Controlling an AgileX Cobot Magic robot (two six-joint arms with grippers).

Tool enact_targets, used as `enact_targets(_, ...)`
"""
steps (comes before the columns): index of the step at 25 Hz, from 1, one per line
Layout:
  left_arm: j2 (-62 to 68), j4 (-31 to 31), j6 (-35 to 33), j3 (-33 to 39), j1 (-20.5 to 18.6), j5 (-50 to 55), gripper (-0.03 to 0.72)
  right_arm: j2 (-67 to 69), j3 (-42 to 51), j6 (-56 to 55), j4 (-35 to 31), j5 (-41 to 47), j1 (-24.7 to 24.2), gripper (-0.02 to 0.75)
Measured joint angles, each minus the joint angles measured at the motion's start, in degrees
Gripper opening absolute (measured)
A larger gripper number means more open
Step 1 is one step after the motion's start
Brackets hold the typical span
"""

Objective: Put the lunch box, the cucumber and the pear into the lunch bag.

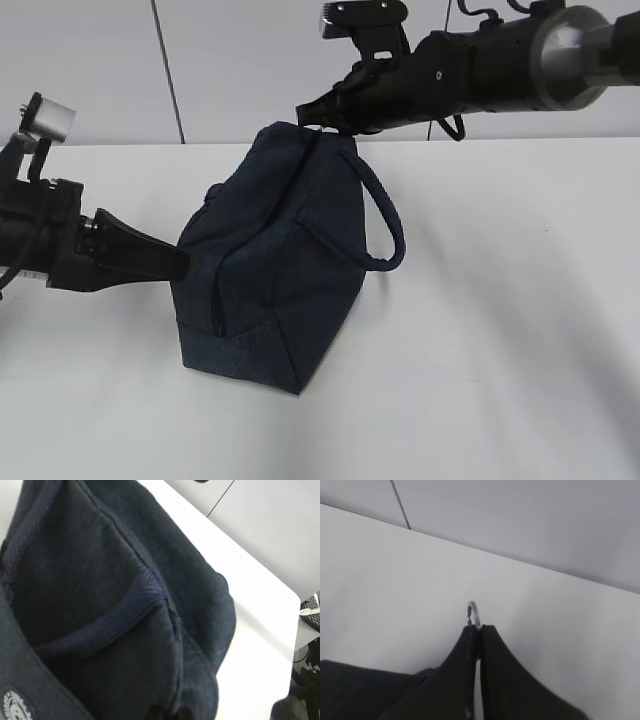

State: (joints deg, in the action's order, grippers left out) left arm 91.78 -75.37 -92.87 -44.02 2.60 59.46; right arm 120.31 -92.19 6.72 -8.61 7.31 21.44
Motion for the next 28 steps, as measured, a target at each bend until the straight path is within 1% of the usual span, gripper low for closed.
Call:
enact_targets(2,0.0,-0.3,0.1,-0.1,0.0,0.2,0.003,1.9,-0.9,-0.1,-1.3,1.0,-0.8,0.0)
enact_targets(5,0.0,2.3,0.1,0.0,0.0,1.0,0.0,4.8,-1.3,-0.1,-3.2,1.2,-2.8,0.0)
enact_targets(9,-0.1,1.9,0.1,0.0,0.0,0.8,0.0,6.2,-1.3,-0.2,-4.4,1.9,-3.3,0.0)
enact_targets(11,-0.1,0.4,0.2,0.0,0.0,0.8,0.0,6.2,-1.4,-0.2,-4.6,2.0,-3.3,0.0)
enact_targets(14,-0.2,-3.7,0.2,0.0,0.0,0.8,0.0,6.1,-1.5,-0.2,-4.8,2.6,-3.3,0.0)
enact_targets(17,-0.2,-7.5,0.9,-1.9,0.0,0.7,0.005,5.1,-1.5,-0.2,-5.9,3.6,-3.3,0.0)
enact_targets(19,-0.2,-7.0,4.6,-5.0,0.6,-1.2,0.008,4.1,-1.5,-0.2,-6.6,4.0,-3.3,0.0)
enact_targets(21,-0.2,-4.7,8.7,-9.4,1.7,-3.0,0.014,3.4,-1.5,-0.2,-6.9,4.1,-3.3,0.0)
enact_targets(22,-0.2,-3.2,10.6,-11.3,2.5,-3.5,0.017,2.9,-1.5,-0.2,-7.0,4.4,-3.3,0.0)
enact_targets(24,-0.2,-0.5,16.5,-16.2,4.7,-5.0,0.029,2.6,-1.5,-0.2,-7.8,4.9,-3.3,0.0)
enact_targets(26,-0.2,3.1,22.5,-20.4,6.9,-7.0,0.062,2.2,-1.5,-0.2,-8.6,5.6,-3.1,0.0)
enact_targets(28,0.1,6.5,27.6,-24.3,8.9,-8.5,0.134,1.9,-1.5,-0.1,-8.9,5.6,-2.6,0.0)
